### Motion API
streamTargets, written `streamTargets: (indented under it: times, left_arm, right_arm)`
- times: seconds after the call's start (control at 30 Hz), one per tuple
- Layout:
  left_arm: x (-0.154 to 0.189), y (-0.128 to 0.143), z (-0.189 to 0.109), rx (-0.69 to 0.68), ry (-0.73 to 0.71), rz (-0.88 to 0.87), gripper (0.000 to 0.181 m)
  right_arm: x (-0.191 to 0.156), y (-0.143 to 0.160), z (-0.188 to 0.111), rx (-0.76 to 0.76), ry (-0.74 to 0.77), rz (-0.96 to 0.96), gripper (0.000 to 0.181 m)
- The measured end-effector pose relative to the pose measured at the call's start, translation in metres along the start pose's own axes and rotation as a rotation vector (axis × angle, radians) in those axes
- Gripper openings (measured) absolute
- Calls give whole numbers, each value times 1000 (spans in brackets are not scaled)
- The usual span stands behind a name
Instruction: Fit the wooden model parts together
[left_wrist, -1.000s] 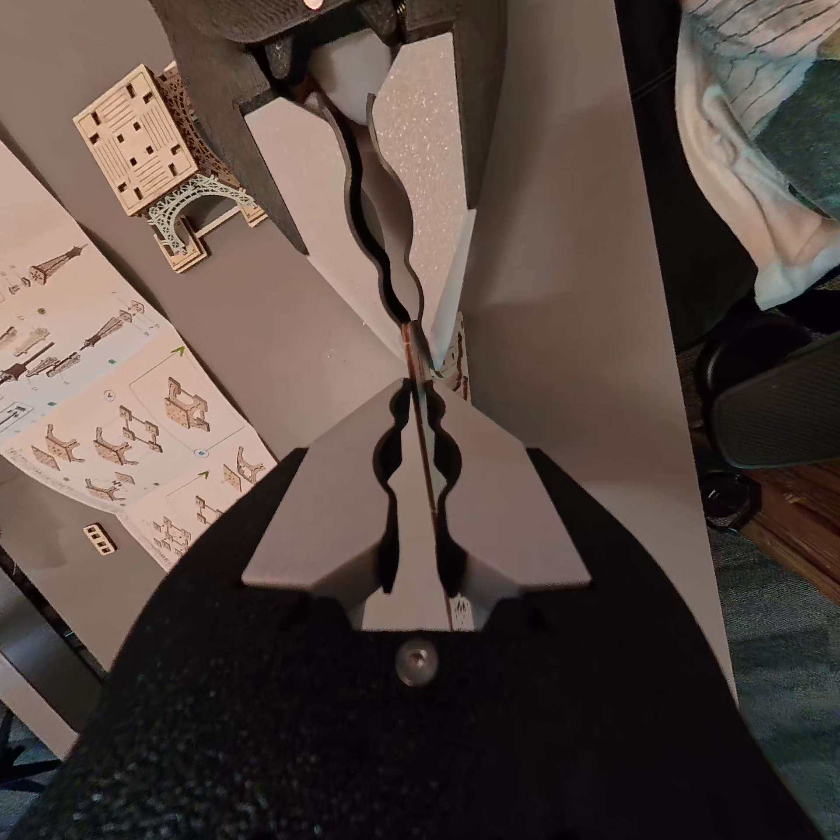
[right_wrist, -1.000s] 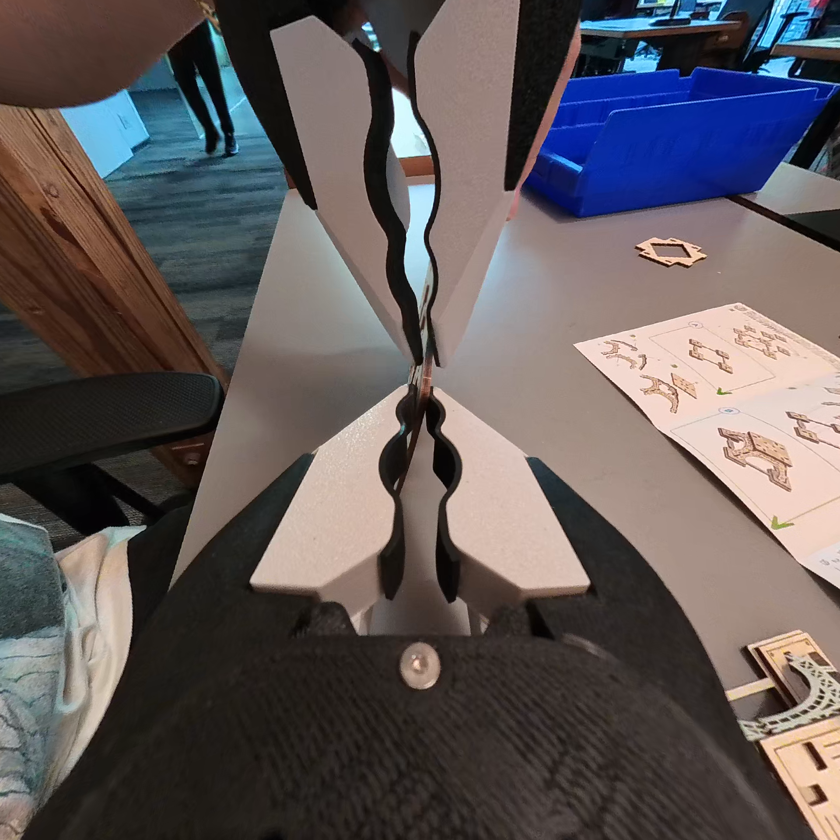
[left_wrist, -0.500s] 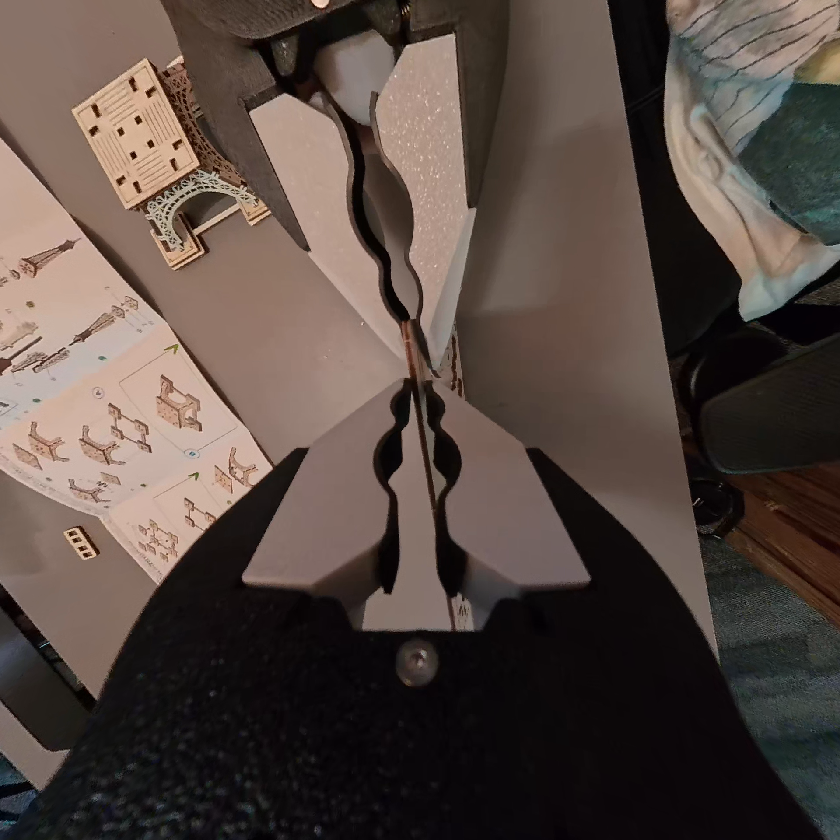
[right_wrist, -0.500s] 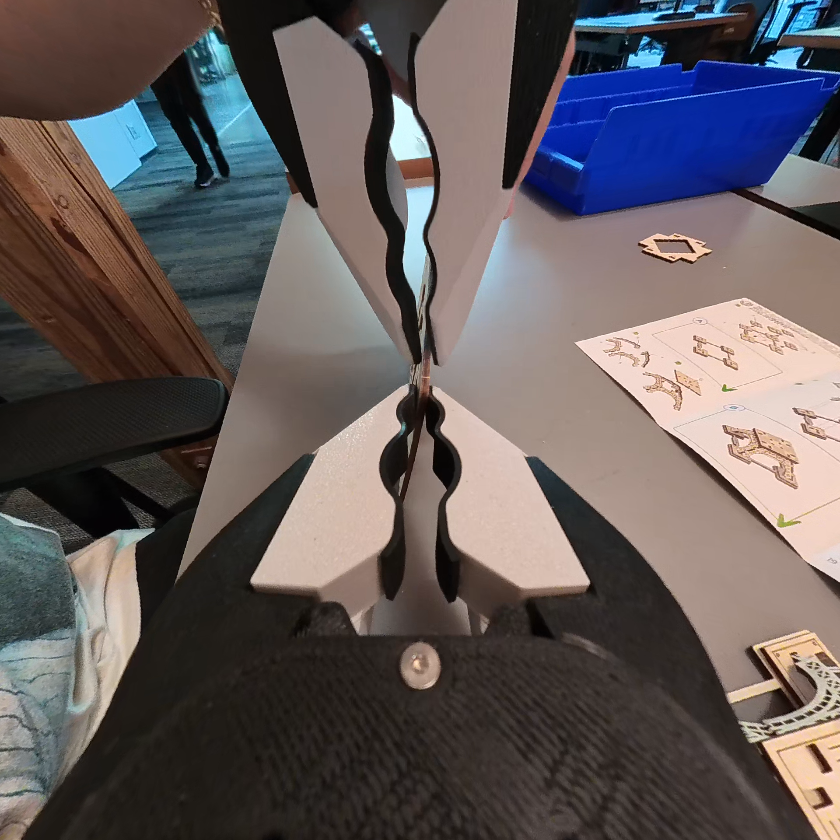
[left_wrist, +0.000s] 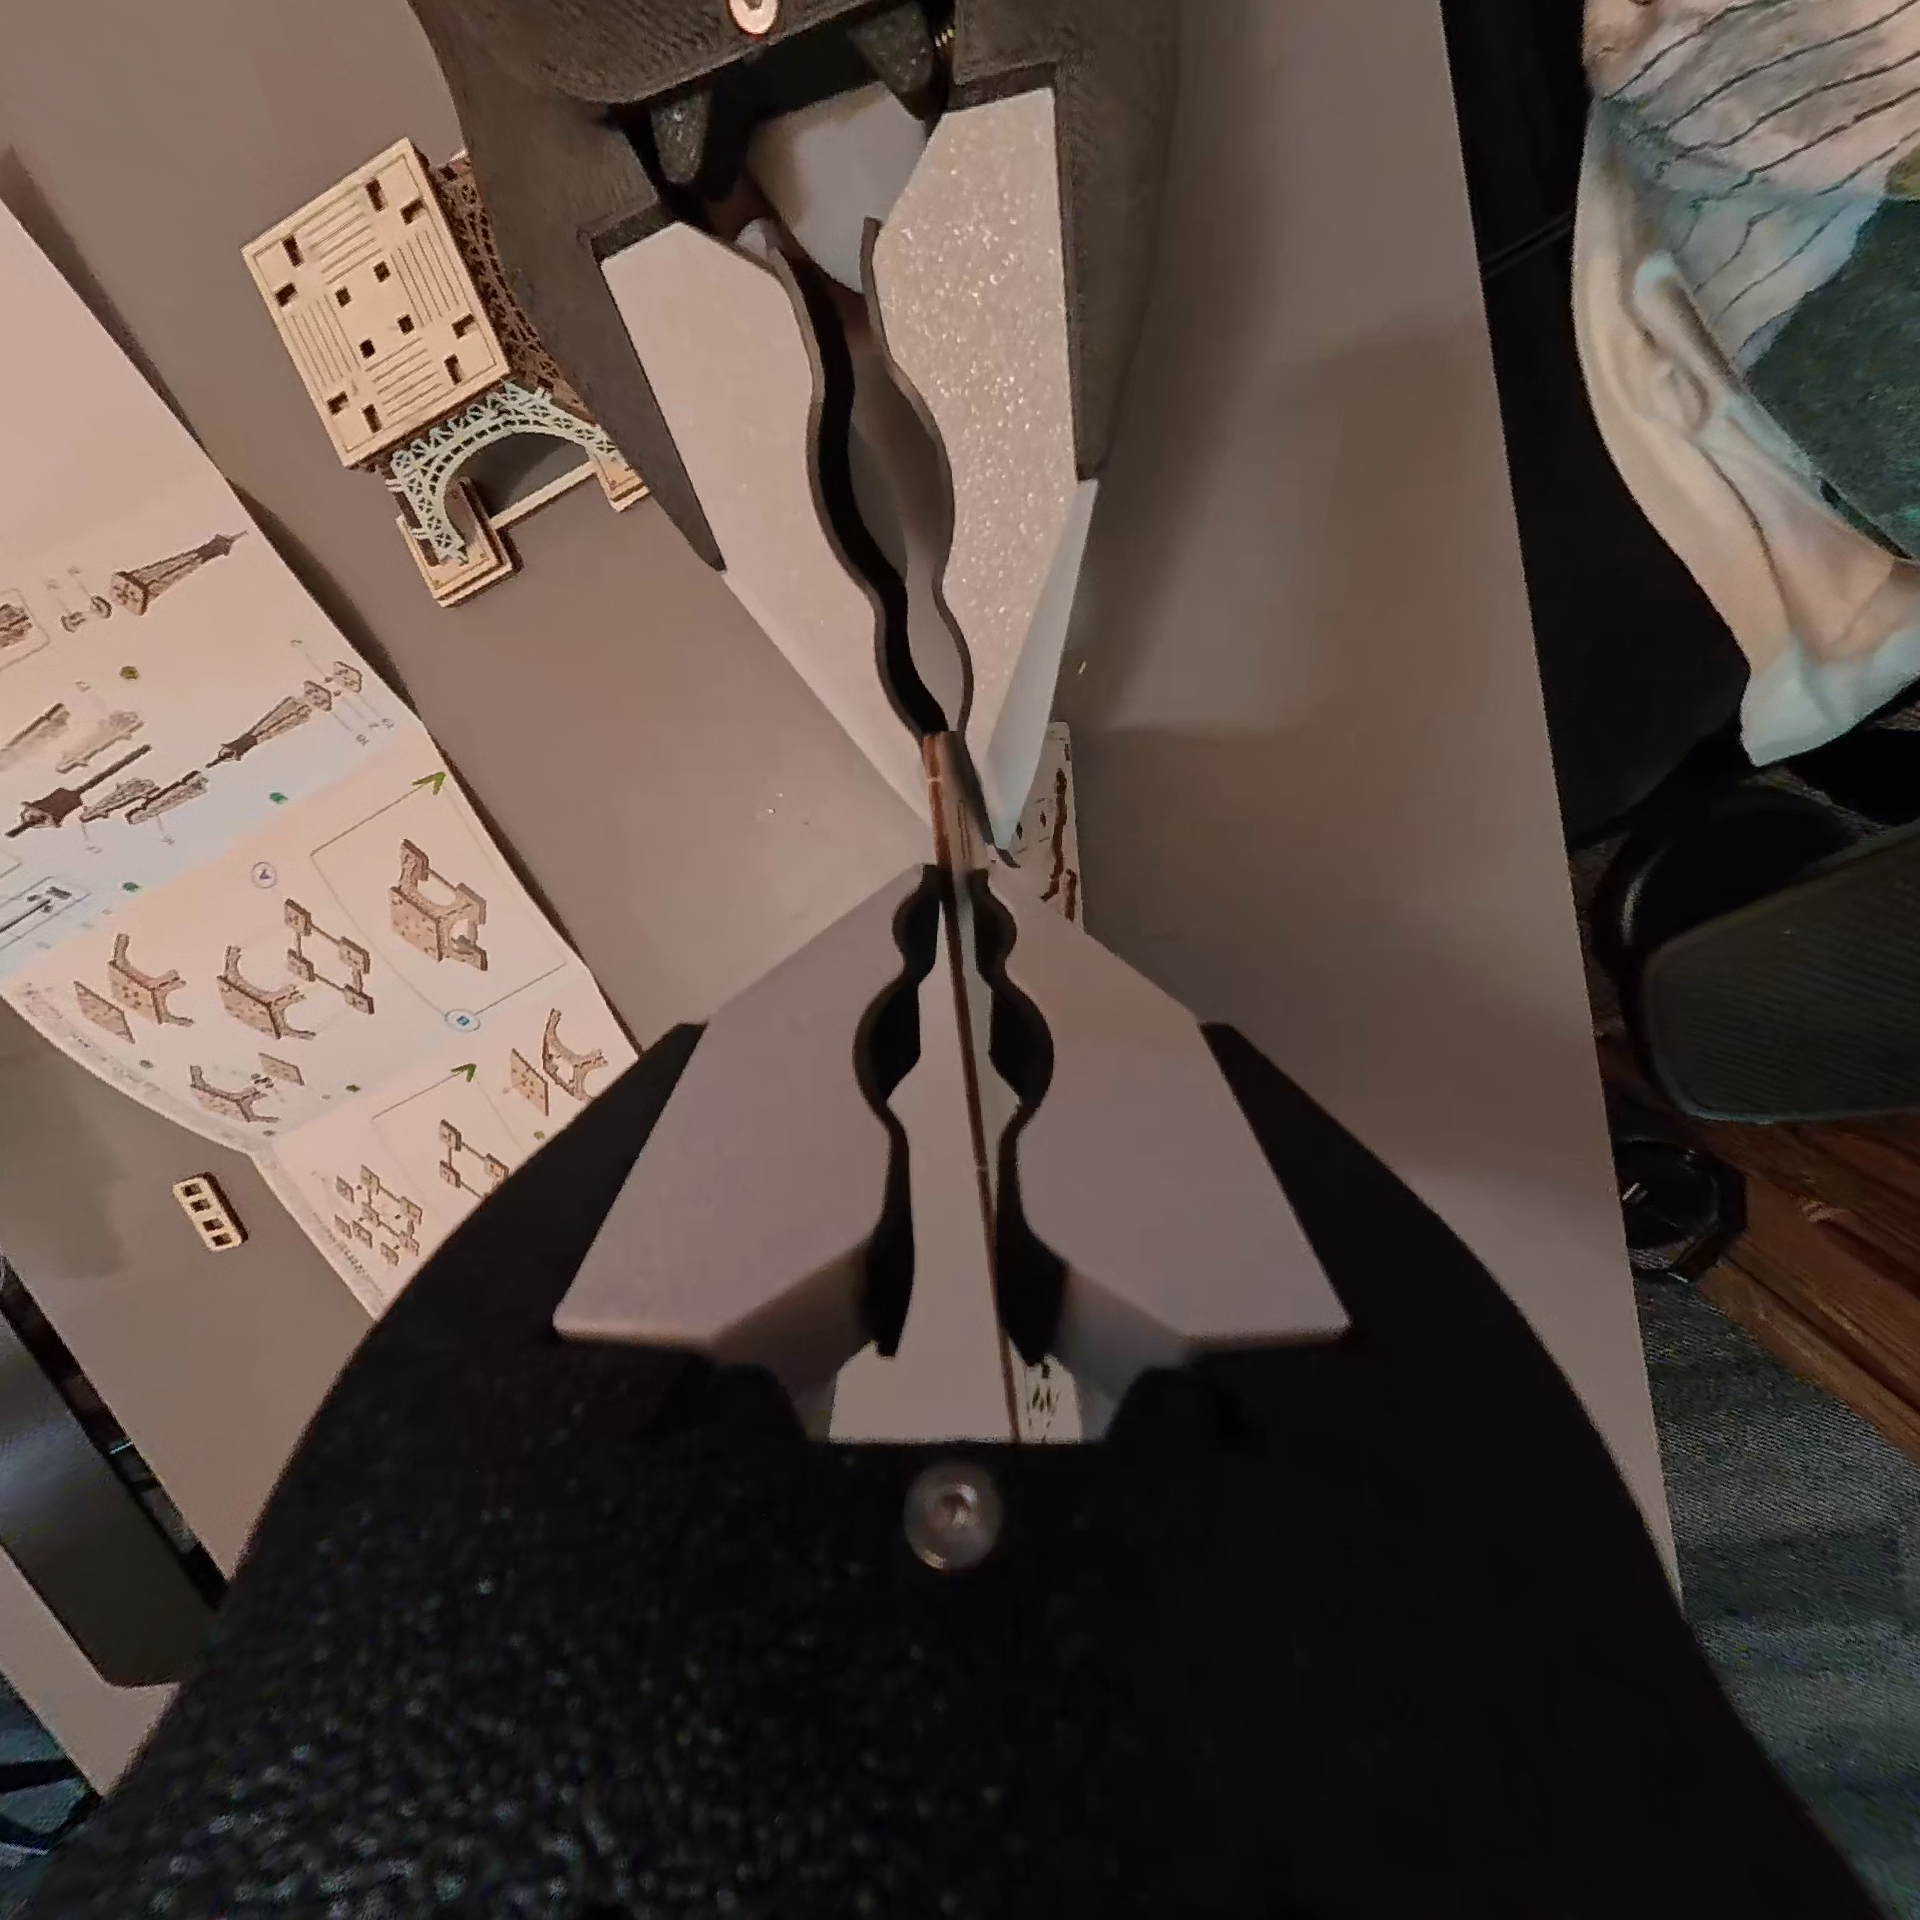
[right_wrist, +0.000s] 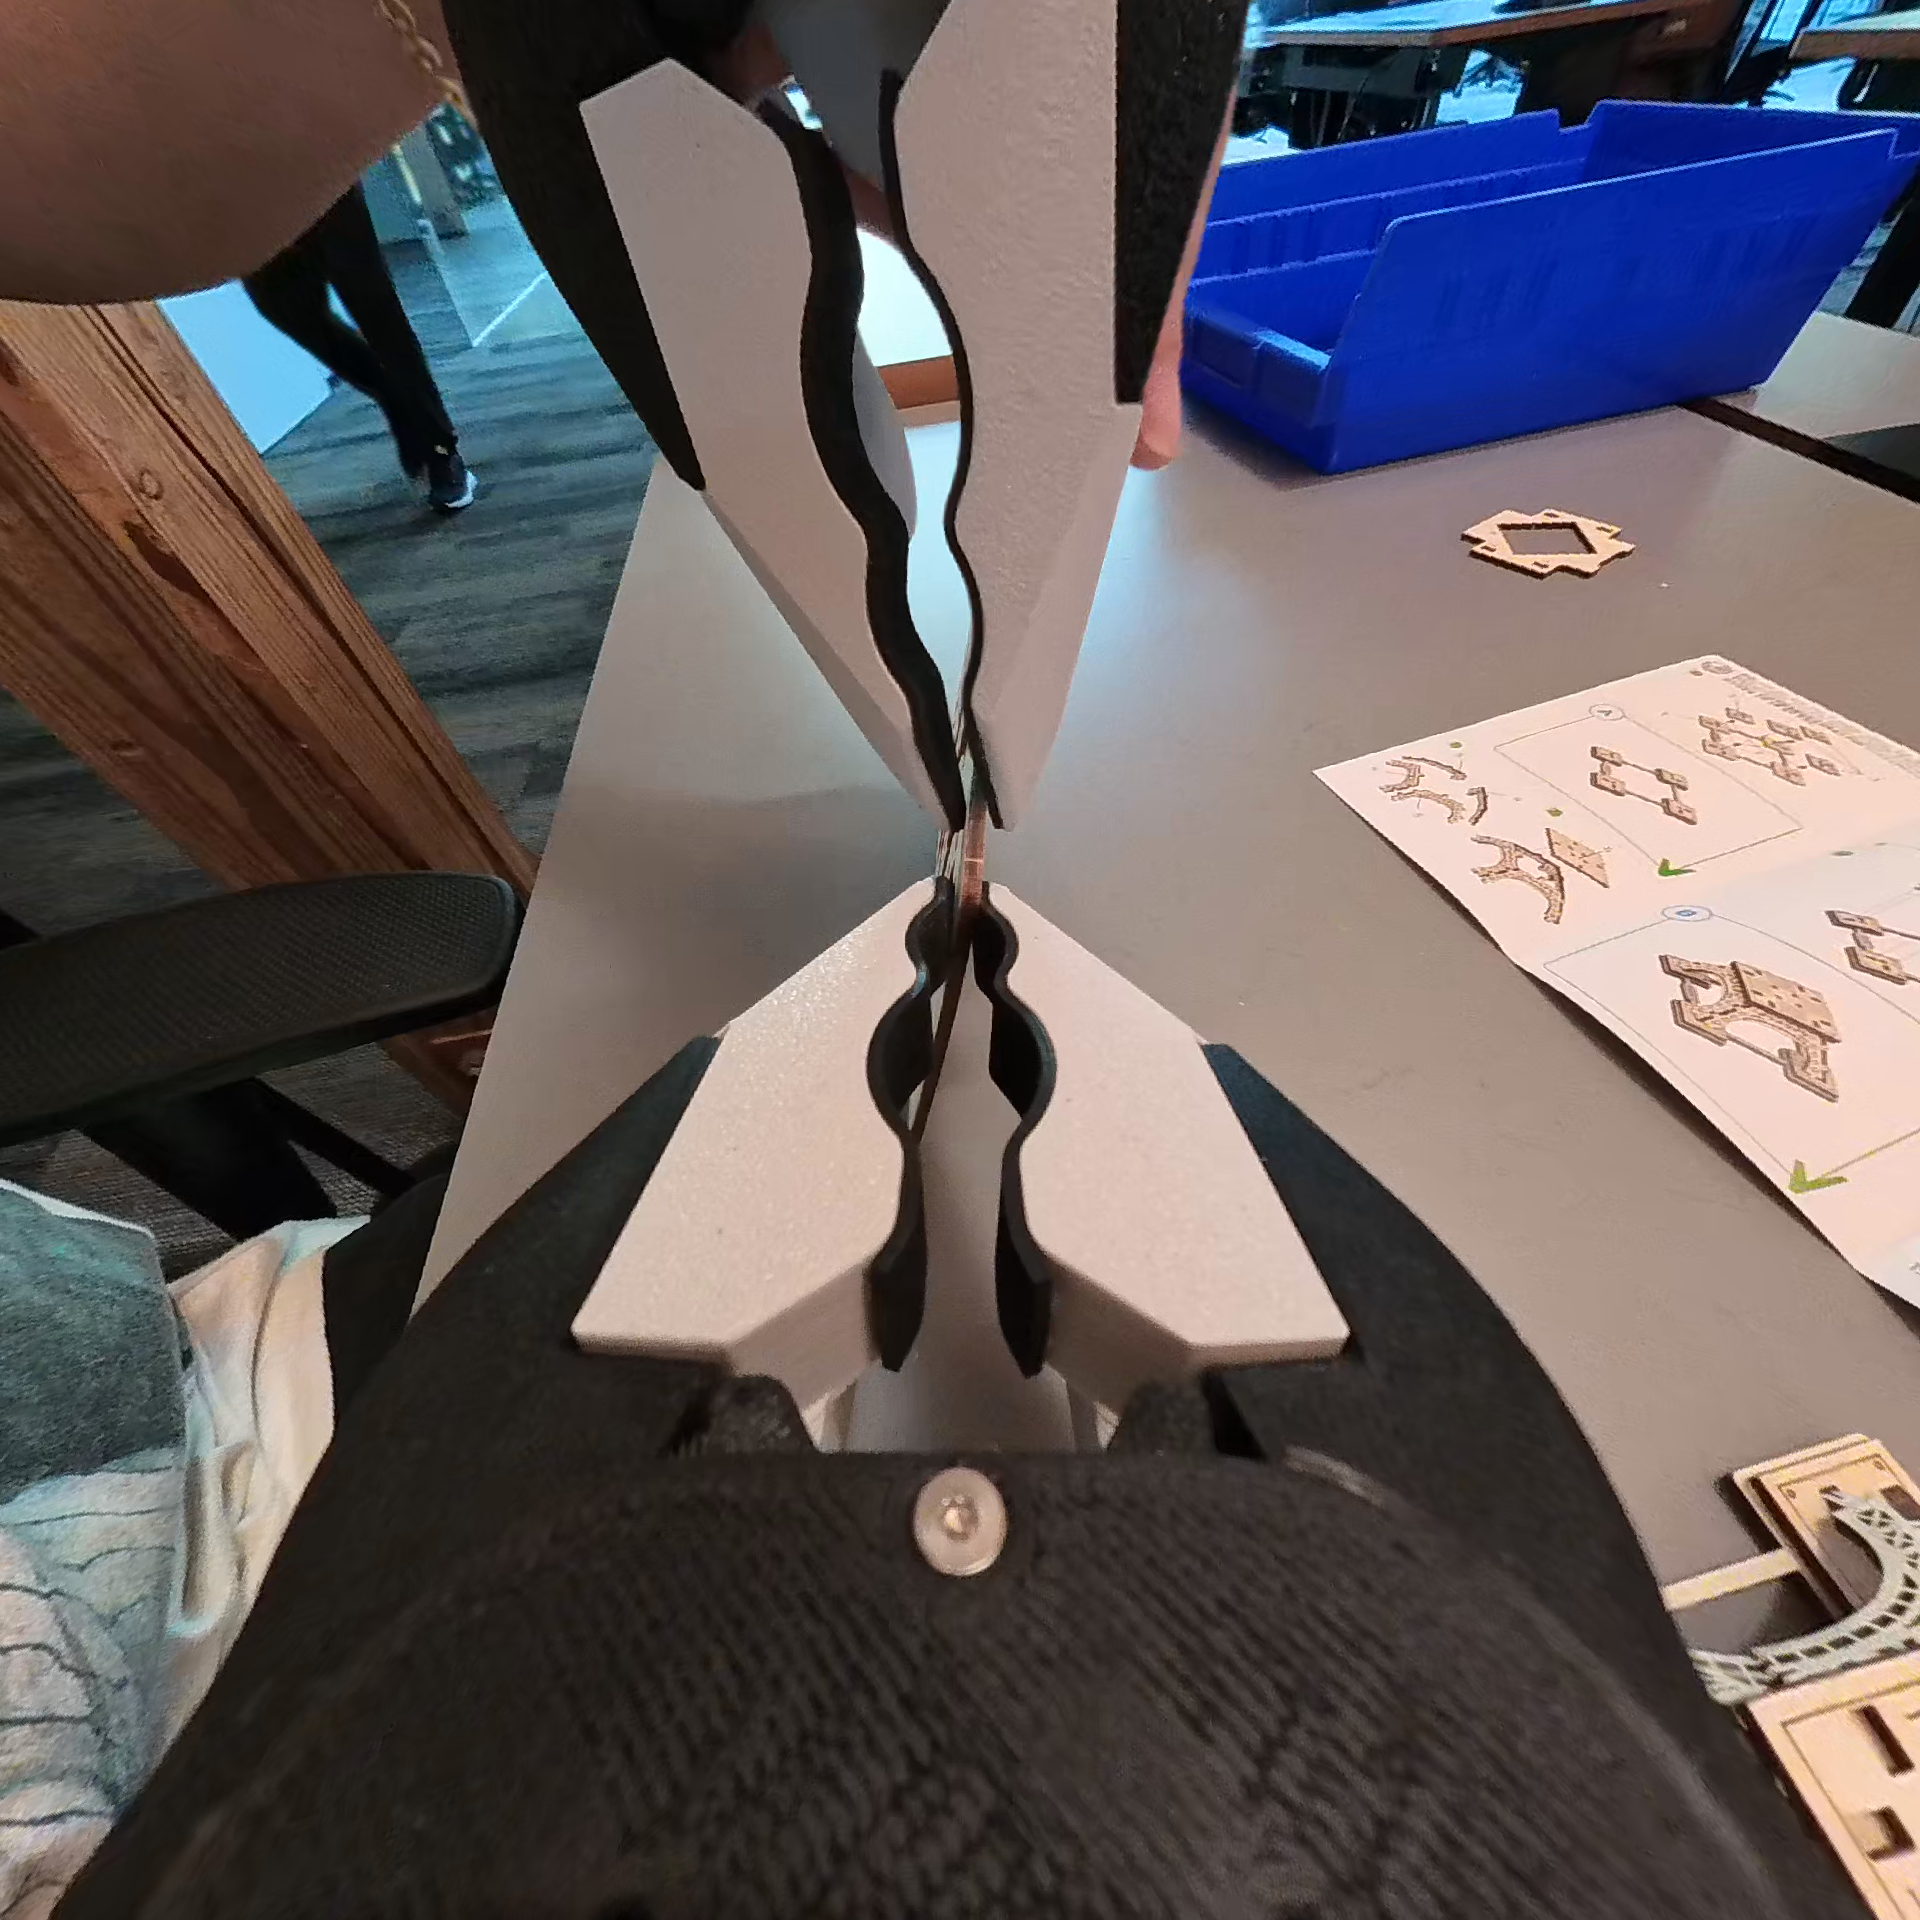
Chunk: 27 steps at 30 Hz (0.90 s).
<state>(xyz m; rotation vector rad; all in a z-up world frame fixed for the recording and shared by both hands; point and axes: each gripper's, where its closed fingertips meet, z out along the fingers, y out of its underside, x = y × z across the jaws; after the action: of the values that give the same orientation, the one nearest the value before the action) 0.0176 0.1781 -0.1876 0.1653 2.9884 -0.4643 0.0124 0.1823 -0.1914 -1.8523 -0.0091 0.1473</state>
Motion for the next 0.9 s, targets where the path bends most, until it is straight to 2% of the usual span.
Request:
streamTargets:
  times: [0.27,0.53,0.9]
  left_arm:
    - [0,-5,-2,32,20,-18,2]
    - [-4,-5,2,-9,-63,35,3]
    - [-6,-3,3,-59,-85,28,3]
  right_arm:
    - [-1,0,0,0,-4,-7,1]
    - [2,0,0,-3,5,13,1]
    - [2,2,1,-20,29,-9,2]
